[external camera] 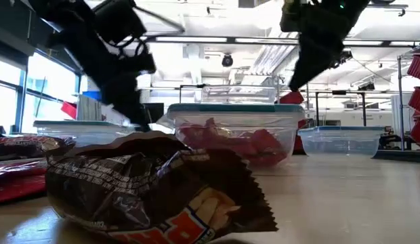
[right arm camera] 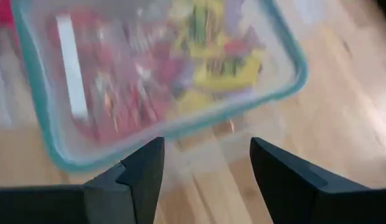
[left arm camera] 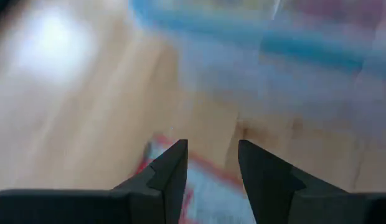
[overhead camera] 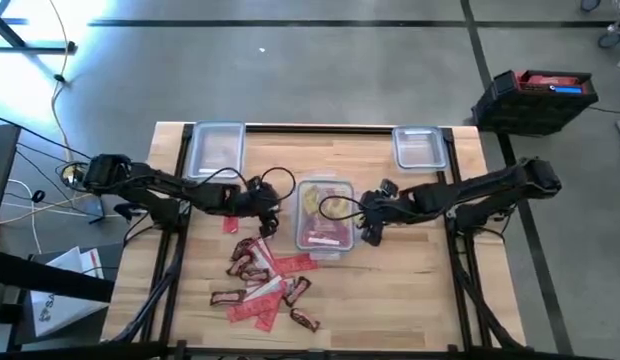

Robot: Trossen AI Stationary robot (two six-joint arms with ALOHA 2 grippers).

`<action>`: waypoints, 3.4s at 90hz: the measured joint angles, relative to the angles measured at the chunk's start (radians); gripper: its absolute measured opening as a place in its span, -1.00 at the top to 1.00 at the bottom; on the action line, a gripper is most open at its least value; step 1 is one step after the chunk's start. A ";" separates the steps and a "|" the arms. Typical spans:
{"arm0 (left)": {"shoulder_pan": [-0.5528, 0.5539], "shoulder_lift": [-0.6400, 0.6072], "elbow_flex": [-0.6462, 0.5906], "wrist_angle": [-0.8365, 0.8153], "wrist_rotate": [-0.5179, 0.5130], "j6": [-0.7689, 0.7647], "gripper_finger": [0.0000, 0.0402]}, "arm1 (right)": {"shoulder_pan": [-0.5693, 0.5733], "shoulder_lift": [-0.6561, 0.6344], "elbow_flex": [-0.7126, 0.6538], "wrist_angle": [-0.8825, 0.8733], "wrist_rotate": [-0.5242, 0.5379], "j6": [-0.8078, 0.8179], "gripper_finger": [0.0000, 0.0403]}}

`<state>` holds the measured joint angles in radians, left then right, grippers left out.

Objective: Sort candy
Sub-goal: Open the transparent bin

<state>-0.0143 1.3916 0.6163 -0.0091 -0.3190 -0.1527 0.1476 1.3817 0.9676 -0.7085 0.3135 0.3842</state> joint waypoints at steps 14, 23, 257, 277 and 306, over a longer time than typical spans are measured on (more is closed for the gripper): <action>-0.001 0.029 0.000 0.089 0.067 0.064 0.37 | -0.038 0.076 -0.001 0.026 -0.022 -0.089 -0.04; 0.006 0.066 0.000 0.090 0.073 0.079 0.37 | -0.059 0.140 0.000 0.044 -0.046 -0.125 -0.04; -0.050 0.042 0.169 -0.103 0.324 0.071 0.37 | 0.250 0.198 0.305 -0.391 -0.158 0.377 -0.04; -0.127 0.073 0.169 -0.041 0.326 0.121 0.37 | 0.371 0.202 0.258 -0.513 -0.197 0.507 -0.04; -0.126 0.209 0.169 0.048 0.250 0.078 0.37 | 0.382 0.203 0.080 -0.225 -0.203 0.470 -0.04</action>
<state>-0.1406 1.6005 0.7848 0.0392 -0.0695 -0.0750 0.5296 1.5848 1.0474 -0.9332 0.1104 0.8539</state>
